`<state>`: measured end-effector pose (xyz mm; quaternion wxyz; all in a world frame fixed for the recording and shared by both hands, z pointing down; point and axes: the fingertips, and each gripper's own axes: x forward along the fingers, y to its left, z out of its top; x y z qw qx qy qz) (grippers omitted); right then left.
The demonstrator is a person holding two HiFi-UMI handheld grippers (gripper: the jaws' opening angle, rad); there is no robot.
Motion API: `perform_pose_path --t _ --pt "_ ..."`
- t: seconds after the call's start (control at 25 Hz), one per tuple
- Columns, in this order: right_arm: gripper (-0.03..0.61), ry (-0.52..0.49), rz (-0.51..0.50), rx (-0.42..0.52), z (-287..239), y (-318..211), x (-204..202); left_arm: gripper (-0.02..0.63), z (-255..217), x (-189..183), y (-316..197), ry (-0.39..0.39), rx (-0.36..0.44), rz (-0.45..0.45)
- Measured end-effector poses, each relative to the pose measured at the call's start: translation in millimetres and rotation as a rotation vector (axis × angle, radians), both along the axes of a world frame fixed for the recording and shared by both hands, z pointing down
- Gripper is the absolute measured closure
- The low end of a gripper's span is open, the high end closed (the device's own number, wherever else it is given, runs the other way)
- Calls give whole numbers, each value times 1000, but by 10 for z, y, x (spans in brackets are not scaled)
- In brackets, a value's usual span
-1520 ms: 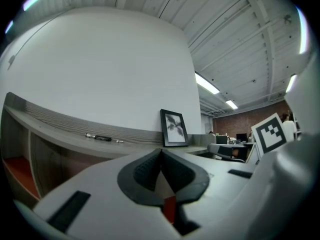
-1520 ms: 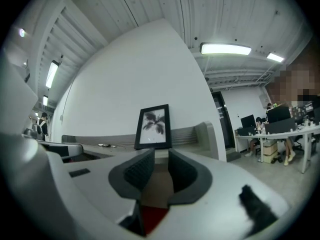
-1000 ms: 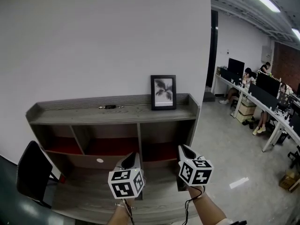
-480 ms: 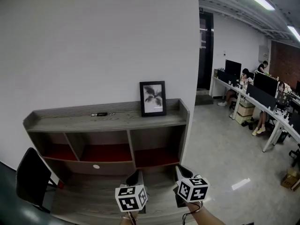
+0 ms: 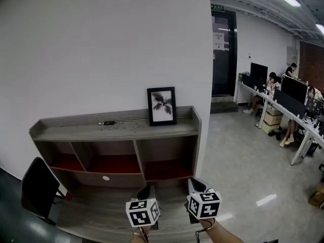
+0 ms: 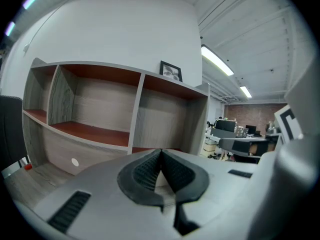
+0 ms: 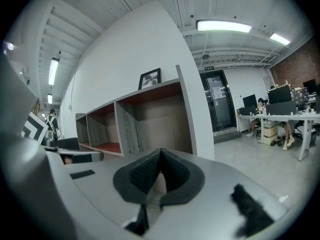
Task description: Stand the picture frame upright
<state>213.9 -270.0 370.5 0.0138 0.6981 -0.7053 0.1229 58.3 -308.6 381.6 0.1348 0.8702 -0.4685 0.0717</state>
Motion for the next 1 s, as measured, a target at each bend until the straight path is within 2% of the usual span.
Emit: perform_pose_path --t 0.4,1.0 --pt "548 6 -25 -30 69 16 74 600 -3 98 48 -7 -6 -26" --pt "548 45 -27 -20 14 84 115 600 -48 263 112 1 3 -7"
